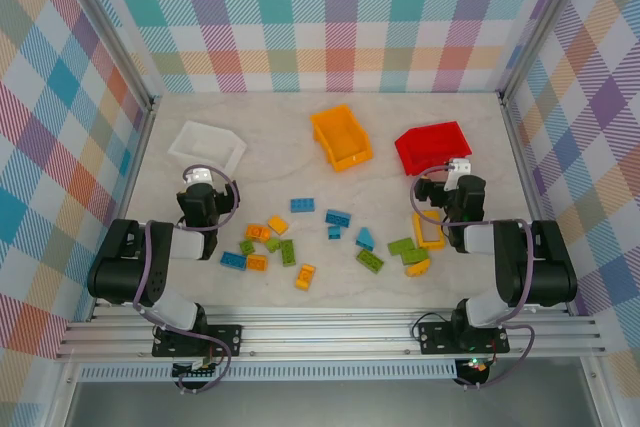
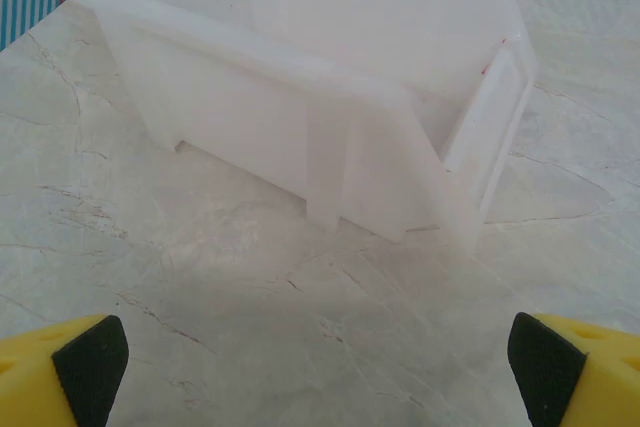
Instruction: Sort the legos into containers by color
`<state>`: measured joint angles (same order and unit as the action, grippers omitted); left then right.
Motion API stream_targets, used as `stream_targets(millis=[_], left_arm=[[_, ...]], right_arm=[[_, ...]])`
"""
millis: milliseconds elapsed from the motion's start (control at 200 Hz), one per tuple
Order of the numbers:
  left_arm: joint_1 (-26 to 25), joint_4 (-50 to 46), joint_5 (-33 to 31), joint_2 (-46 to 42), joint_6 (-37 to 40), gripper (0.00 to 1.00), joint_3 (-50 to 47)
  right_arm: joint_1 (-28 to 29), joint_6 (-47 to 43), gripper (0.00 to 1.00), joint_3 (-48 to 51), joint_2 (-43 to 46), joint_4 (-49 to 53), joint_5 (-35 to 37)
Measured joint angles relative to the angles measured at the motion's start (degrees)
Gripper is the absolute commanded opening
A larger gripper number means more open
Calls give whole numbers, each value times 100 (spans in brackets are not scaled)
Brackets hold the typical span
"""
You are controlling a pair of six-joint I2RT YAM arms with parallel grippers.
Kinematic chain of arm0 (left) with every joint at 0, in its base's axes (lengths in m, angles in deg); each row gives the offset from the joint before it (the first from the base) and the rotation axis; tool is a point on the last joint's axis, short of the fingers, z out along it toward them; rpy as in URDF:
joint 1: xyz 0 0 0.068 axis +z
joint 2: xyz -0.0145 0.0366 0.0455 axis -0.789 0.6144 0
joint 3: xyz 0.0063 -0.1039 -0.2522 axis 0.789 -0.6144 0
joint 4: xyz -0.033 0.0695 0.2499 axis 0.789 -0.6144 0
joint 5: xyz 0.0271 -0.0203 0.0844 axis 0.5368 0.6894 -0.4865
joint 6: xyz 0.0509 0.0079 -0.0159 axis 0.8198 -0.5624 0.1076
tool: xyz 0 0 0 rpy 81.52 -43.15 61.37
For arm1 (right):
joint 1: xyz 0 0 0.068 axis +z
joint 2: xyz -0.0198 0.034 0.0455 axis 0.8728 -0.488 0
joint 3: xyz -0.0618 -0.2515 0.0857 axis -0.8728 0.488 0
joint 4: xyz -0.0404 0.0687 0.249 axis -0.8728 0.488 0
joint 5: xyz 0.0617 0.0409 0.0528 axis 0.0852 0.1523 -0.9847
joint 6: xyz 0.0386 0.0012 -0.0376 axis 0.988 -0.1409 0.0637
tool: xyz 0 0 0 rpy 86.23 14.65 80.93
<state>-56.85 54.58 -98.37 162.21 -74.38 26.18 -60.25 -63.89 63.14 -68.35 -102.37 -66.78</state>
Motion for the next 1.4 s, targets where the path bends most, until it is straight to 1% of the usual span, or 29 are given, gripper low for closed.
stream_targets(millis=[875,910,970,1050,1105,1180,1245,1260,1315,1375,1400], left_arm=[[0,0,-2,-4,0,100,0],[-9,-114,-7,-107,11,100,0],[-81,-763,-103,-662,22,100,31],[-264,-1617,-210,-1893,9,100,195],[-444,-2164,-286,-2695,0,100,581],[-621,-2894,-461,-3296,-125,100,1425],[-684,-3967,-737,-3340,-616,100,2496],[-686,-4332,-828,-3270,-879,100,2839],[-682,-5340,-1025,-2990,-1443,100,3842],[-557,-6157,-883,-2608,-1912,100,4618],[-494,-6513,-734,-2426,-2105,99,4896]], right_arm=[[2,0,100,0,0,0,-2],[0,0,100,0,24,28,-13],[2,0,100,0,254,304,-17],[2,-2,100,-15,986,876,31],[20,0,100,-101,1679,1340,107],[35,9,100,-522,2675,2109,188],[35,142,100,-1167,3261,2752,225],[35,227,100,-1335,3348,2911,238],[35,636,100,-2055,3547,3558,330],[33,1226,100,-2839,3574,4354,396],[28,1405,97,-3106,3552,4627,363]])
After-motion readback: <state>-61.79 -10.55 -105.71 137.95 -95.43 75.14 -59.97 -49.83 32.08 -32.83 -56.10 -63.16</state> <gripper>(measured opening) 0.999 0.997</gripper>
